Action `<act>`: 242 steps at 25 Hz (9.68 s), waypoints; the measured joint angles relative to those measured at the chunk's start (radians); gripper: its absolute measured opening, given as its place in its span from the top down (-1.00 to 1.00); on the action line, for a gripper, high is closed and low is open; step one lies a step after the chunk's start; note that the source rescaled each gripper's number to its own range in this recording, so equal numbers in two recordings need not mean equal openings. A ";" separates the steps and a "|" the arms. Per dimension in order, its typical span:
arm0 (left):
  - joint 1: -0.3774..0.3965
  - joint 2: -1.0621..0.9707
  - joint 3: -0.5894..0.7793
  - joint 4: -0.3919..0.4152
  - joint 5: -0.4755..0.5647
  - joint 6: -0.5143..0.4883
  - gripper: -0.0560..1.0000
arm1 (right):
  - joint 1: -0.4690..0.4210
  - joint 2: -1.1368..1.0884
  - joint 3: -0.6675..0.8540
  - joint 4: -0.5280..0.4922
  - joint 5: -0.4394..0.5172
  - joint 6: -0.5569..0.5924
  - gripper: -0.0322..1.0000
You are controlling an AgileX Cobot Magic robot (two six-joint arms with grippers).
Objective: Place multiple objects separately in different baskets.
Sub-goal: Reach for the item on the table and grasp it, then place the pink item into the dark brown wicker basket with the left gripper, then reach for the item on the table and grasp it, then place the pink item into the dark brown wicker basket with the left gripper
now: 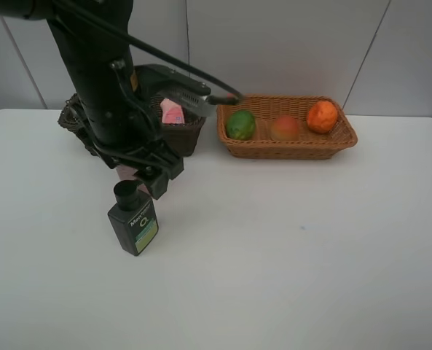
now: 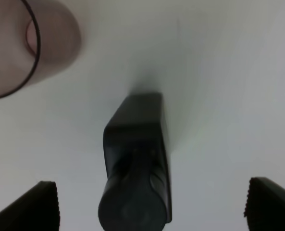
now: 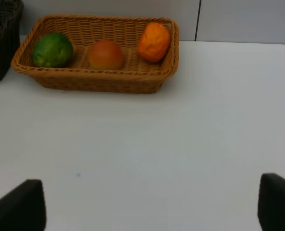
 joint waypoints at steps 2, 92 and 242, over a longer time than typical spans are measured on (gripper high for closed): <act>0.000 0.000 0.027 0.000 -0.023 -0.007 -1.00 | 0.000 0.000 0.000 0.000 0.000 0.000 -0.89; 0.034 -0.025 -0.338 0.042 0.170 -0.144 -0.06 | 0.000 0.000 0.000 0.000 0.000 0.000 -0.89; 0.370 0.191 0.112 -0.073 -0.515 -0.339 0.89 | 0.000 0.000 0.000 0.000 0.000 0.000 -0.89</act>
